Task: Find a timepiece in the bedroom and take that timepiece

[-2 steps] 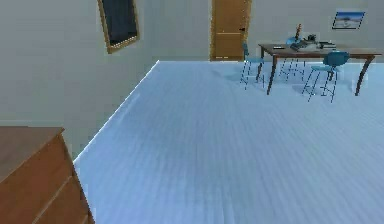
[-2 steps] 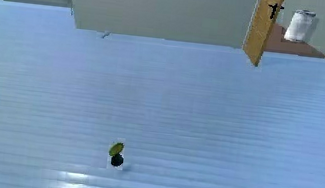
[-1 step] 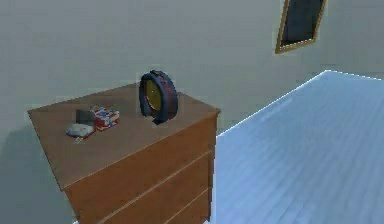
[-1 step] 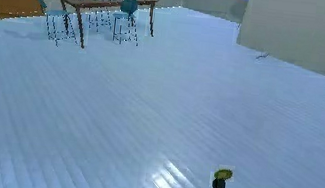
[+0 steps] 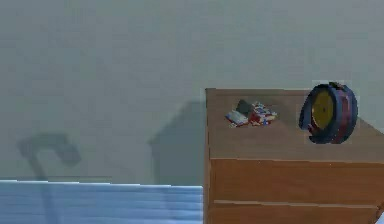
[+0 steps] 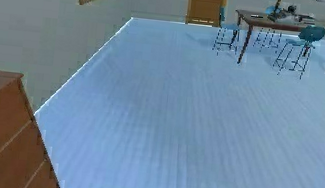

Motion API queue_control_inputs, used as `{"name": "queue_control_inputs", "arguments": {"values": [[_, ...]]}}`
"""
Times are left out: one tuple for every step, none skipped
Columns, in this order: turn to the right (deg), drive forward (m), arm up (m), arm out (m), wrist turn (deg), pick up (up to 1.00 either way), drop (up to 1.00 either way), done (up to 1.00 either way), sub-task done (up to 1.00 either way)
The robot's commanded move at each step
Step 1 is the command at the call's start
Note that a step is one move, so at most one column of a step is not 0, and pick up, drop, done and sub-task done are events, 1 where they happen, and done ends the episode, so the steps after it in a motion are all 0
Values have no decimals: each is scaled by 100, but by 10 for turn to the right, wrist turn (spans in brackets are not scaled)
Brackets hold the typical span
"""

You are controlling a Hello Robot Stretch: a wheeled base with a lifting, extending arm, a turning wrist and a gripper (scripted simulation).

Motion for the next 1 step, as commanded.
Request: {"name": "queue_control_inputs", "arguments": {"values": [[-450,0,0,0,0,0,0,0,0]]}}
